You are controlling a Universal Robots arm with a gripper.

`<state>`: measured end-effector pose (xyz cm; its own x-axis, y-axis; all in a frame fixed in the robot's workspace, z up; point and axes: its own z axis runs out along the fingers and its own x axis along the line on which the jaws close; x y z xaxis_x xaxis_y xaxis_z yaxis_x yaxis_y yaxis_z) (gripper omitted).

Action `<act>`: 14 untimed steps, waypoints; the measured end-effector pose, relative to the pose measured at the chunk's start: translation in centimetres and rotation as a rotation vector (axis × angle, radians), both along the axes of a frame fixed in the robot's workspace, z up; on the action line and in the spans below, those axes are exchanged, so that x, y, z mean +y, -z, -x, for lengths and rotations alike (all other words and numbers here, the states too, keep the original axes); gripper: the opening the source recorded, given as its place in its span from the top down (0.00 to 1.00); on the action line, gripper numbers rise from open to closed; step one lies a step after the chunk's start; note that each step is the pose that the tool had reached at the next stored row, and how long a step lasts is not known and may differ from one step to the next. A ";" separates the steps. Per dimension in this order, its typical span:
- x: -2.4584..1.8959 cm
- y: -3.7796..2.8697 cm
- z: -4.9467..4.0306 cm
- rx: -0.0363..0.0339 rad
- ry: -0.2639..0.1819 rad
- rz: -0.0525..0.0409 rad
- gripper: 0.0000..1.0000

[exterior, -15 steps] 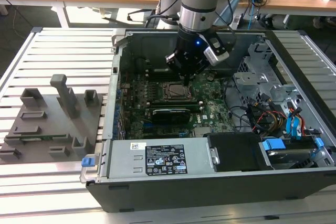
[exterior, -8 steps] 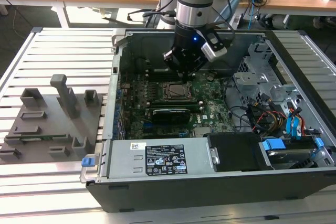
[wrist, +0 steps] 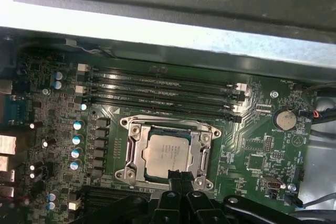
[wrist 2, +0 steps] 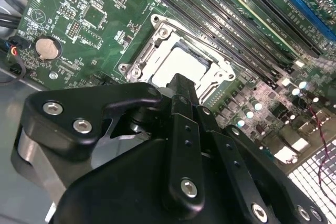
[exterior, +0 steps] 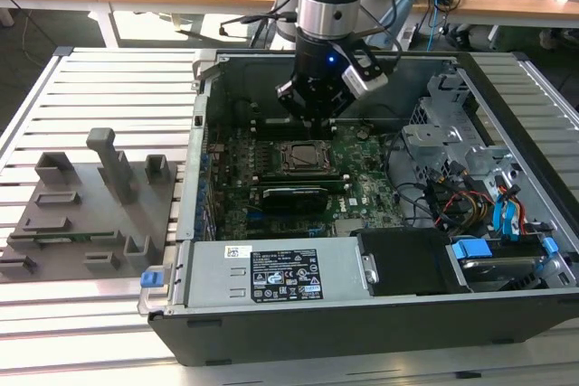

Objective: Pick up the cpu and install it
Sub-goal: 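Install the first cpu locking lever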

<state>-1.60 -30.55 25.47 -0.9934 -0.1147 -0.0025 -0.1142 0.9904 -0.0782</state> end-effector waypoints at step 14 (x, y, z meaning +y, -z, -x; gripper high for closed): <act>0.00 -0.33 0.01 0.0000 0.000 0.0000 0.89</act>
<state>-1.60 -30.55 25.80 -0.9934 -0.1145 -0.0026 -0.1140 0.9904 -0.0782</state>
